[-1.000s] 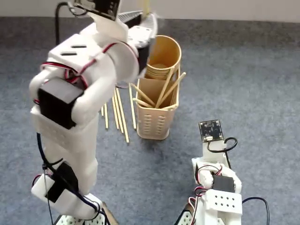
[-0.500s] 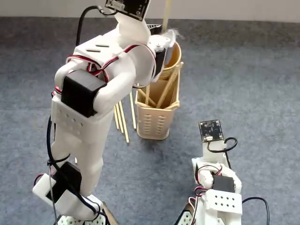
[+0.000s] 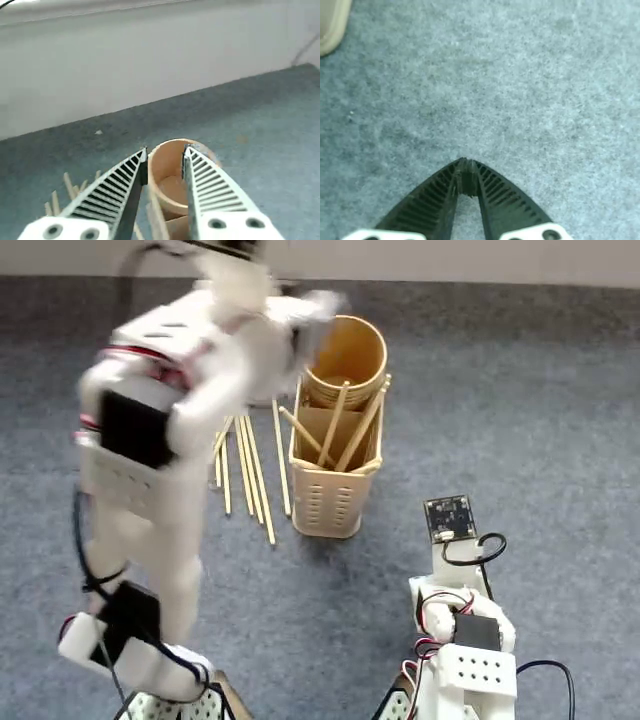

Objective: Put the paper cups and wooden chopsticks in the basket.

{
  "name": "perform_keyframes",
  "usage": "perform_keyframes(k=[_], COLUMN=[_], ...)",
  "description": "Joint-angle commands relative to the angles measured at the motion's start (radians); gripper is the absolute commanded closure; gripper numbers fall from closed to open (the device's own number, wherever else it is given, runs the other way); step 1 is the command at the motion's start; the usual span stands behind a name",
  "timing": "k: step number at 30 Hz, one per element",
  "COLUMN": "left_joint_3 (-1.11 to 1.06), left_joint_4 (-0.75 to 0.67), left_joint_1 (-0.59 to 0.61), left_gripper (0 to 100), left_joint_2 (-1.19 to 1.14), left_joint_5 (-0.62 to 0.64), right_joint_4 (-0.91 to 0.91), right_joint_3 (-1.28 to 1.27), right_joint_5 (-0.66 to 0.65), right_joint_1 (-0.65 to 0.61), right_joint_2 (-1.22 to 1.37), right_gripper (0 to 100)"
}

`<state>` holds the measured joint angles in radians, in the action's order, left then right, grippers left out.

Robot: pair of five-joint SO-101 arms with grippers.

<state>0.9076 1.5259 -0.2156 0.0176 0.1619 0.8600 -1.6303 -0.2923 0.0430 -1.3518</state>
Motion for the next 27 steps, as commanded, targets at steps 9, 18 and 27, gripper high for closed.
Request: perform_keyframes(k=[9, 18, 27], left_joint_3=[-0.404, -0.208, -0.173], left_joint_4=[0.04, 0.08, 0.071], left_joint_1=[0.361, 0.349, 0.346], left_gripper=[85, 78, 91], left_joint_2=[-0.466, -0.75, -0.872], left_joint_5=[-0.463, -0.568, -0.571], right_joint_4=[-0.015, -0.015, -0.015], right_joint_3=[0.002, 0.002, 0.002], right_joint_5=[-0.009, -0.009, -0.009], right_joint_1=[-0.018, -0.018, -0.018], right_joint_2=[-0.01, -0.01, -0.01], right_gripper=[99.4, 99.4, 99.4])
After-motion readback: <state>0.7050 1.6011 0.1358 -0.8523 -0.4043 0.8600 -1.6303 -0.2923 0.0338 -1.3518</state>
